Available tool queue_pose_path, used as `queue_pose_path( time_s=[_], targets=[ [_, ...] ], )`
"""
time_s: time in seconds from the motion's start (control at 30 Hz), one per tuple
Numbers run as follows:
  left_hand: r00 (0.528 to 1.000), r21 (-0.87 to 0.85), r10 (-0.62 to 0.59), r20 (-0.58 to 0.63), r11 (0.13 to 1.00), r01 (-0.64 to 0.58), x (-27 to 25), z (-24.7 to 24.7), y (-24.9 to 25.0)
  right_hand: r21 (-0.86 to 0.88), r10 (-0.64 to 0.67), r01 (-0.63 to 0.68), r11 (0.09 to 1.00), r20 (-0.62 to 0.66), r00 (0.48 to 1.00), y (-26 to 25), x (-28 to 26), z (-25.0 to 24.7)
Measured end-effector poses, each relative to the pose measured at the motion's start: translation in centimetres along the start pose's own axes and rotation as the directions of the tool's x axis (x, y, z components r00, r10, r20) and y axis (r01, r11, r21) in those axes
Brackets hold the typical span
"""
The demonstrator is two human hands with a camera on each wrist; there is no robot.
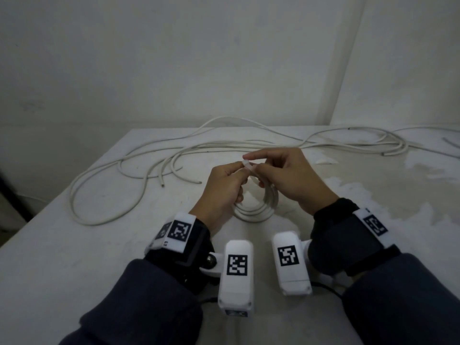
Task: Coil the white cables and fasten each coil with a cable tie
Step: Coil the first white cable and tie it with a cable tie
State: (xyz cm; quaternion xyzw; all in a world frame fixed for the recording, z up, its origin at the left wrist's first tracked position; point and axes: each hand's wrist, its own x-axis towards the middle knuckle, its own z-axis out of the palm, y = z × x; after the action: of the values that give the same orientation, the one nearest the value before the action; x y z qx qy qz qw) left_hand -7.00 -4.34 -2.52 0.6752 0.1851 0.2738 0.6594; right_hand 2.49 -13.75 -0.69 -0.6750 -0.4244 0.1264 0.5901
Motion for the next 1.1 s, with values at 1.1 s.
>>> queue_pose_path(
  time_s=[1.1],
  targets=[
    [0.991,0.229,0.110,0.070,0.966,-0.123,0.11,-0.19,0.29,0.115,0.041,-0.044,0.992,0.023,0.999,-0.90,-0.51,-0.61]
  ],
)
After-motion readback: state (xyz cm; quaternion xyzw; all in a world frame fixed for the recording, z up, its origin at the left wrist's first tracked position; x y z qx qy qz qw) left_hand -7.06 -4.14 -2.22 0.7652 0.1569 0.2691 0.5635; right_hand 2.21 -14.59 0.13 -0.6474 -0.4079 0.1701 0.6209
